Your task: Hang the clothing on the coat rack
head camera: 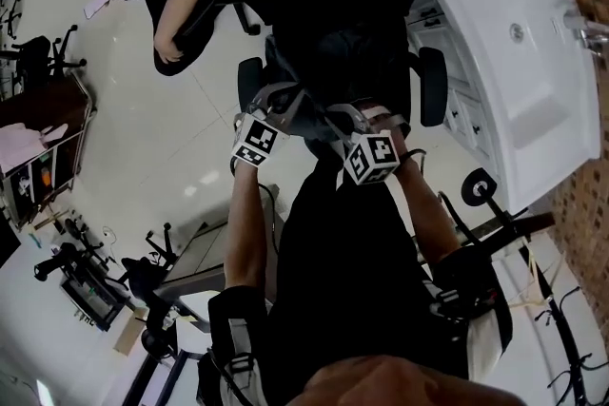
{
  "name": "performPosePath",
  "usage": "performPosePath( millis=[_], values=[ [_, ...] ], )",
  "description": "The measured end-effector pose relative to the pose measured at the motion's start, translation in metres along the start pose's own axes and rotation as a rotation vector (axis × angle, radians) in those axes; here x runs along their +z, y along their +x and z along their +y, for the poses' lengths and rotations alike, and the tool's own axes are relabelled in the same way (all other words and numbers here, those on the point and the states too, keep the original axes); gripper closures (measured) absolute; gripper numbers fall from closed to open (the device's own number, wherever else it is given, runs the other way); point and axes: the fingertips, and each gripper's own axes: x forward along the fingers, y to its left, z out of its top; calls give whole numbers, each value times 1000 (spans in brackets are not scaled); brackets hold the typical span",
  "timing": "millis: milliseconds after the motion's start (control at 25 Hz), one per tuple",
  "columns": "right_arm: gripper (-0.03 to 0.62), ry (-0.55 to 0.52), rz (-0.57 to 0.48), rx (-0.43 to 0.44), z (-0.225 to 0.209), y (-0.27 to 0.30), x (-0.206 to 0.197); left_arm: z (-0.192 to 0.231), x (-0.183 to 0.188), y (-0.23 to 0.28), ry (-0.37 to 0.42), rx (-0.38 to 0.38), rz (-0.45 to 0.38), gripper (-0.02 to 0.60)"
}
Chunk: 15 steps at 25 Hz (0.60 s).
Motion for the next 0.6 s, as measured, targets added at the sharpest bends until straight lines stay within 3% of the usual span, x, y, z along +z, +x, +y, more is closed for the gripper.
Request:
performPosePath(
  millis=[80, 120, 240, 360, 480, 560, 600],
  values=[
    [582, -105, -12, -26, 3, -29, 20, -11, 18, -1, 145, -64, 10, 564],
    [582, -118, -29, -36, 4, -44, 28, -23, 32, -6, 202, -105, -23, 544],
    [582, -72, -105, -82, 5, -87, 43, -69, 74, -42, 291, -194, -150, 532],
    [582, -57, -124, -155, -7, -124, 66, -83, 69, -64, 314, -193, -131, 483],
    [582, -134, -149, -194, 2, -157, 103, -100, 50, -49, 378, -199, -81, 346],
    [582, -176, -144, -226, 15, -176, 124, -106, 54, -43, 423, -133, -96, 358],
    [582, -179, -125, -255, 20, -184, 131, -106, 59, -49, 423, -85, -116, 430]
  ],
)
